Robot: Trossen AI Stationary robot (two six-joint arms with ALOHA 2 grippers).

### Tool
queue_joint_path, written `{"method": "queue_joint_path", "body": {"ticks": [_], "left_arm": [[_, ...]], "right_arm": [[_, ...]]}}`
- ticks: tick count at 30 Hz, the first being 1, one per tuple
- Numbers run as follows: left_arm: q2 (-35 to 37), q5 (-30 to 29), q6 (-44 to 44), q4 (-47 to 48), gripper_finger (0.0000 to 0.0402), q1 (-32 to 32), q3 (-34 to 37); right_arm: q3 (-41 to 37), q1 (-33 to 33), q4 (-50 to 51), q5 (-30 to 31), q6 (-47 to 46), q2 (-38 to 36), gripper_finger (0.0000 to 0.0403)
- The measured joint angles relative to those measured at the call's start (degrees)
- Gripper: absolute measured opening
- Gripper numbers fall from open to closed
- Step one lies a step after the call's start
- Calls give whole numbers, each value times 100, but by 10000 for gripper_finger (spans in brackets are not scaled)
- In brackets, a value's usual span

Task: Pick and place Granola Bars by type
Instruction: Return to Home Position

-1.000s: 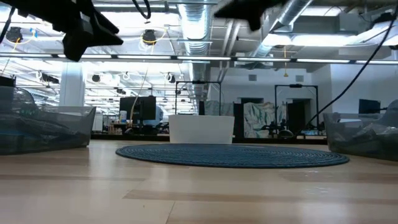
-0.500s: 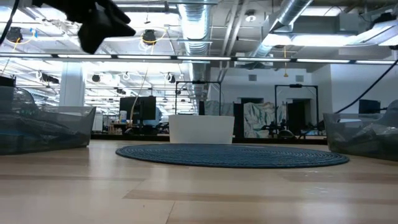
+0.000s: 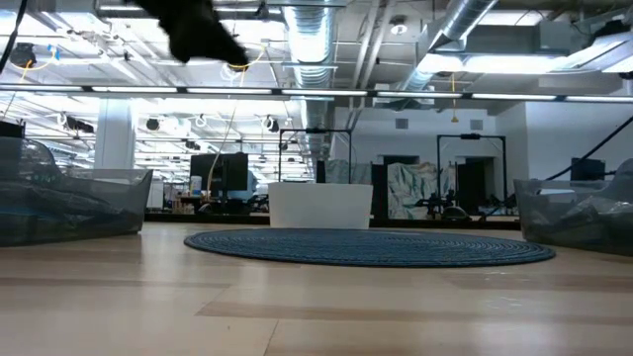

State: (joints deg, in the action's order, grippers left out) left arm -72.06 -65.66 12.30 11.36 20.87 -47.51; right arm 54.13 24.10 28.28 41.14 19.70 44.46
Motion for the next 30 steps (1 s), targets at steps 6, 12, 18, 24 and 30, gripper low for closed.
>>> {"method": "queue_joint_path", "body": {"ticks": [6, 12, 18, 24, 30], "left_arm": [[307, 3476, 2087, -1997, 165, -750, 0], [439, 4440, 2791, -3243, 165, -1379, 0], [847, 4927, 2516, -3721, 165, -2005, 0], [1494, 5302, 1209, -2900, 165, -2479, 2], [2040, 5936, 409, -1455, 165, -2743, 2]], "right_arm": [[0, -587, -60, -1254, 269, -86, 0], [0, -1160, -320, -2072, 564, -84, 0], [0, -1717, -676, -3000, 731, -160, 0], [-4, -2171, -672, -3241, 196, -310, 0], [-458, -2473, -919, -3375, -173, -534, 0]]}}
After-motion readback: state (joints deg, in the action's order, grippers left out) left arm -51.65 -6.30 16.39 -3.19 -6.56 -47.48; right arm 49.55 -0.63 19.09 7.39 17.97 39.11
